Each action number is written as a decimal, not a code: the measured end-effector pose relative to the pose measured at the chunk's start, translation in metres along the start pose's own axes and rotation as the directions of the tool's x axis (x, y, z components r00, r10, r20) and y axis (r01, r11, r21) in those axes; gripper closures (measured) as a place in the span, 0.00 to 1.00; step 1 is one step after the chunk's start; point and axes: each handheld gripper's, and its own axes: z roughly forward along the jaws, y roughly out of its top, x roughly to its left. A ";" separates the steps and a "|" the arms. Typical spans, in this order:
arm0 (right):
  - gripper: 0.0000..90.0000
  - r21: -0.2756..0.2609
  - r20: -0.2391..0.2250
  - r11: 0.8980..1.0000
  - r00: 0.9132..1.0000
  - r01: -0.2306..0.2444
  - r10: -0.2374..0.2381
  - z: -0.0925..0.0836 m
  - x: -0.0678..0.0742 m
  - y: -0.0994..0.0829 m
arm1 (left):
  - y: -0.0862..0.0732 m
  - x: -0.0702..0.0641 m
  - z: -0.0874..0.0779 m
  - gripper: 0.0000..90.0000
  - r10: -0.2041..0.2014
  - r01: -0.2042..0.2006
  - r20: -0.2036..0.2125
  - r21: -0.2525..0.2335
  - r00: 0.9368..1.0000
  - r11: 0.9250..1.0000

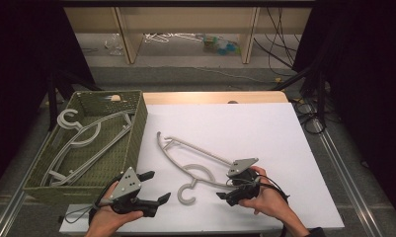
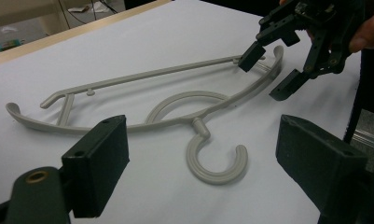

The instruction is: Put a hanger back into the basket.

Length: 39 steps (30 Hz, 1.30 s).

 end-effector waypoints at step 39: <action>0.55 0.226 -0.051 0.971 0.997 0.075 -0.066 0.029 -0.008 0.020 | -0.003 0.002 0.004 0.19 0.016 -0.016 0.010 0.030 1.000 0.999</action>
